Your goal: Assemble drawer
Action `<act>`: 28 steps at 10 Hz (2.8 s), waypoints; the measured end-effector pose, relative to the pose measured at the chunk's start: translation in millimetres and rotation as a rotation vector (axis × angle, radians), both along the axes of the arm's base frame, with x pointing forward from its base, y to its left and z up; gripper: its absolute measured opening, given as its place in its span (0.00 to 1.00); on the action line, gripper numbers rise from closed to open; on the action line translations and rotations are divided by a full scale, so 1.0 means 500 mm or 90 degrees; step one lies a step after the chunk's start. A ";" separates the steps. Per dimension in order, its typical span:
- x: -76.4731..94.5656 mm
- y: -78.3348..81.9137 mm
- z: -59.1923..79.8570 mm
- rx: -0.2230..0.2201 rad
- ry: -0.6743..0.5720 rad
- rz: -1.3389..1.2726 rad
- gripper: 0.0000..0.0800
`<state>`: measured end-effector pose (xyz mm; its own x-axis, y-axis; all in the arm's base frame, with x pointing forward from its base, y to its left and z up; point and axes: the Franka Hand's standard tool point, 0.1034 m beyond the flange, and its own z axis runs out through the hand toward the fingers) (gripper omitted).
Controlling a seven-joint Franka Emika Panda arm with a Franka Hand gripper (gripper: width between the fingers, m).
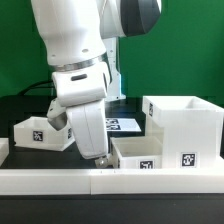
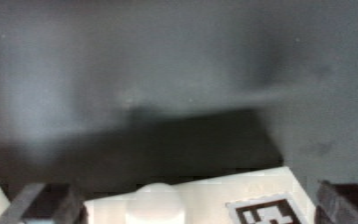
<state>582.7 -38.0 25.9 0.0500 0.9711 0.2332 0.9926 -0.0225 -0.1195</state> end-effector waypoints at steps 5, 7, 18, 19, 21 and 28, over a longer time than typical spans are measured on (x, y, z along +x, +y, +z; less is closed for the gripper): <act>0.005 0.072 0.003 0.005 -0.001 -0.009 0.81; 0.009 0.075 0.004 -0.026 -0.001 -0.010 0.81; 0.020 0.077 -0.005 -0.031 -0.026 0.093 0.81; 0.019 0.087 -0.005 -0.031 -0.024 0.079 0.81; 0.021 0.115 -0.002 -0.029 -0.020 0.072 0.81; 0.028 0.106 0.005 -0.028 -0.007 0.062 0.81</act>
Offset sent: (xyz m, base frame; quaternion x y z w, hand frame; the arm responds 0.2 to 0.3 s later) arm -0.0012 0.0379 0.0023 -0.0050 0.0038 0.0087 0.9999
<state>596.5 14.9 28.5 -0.0481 0.9805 0.1906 0.9916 0.0699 -0.1093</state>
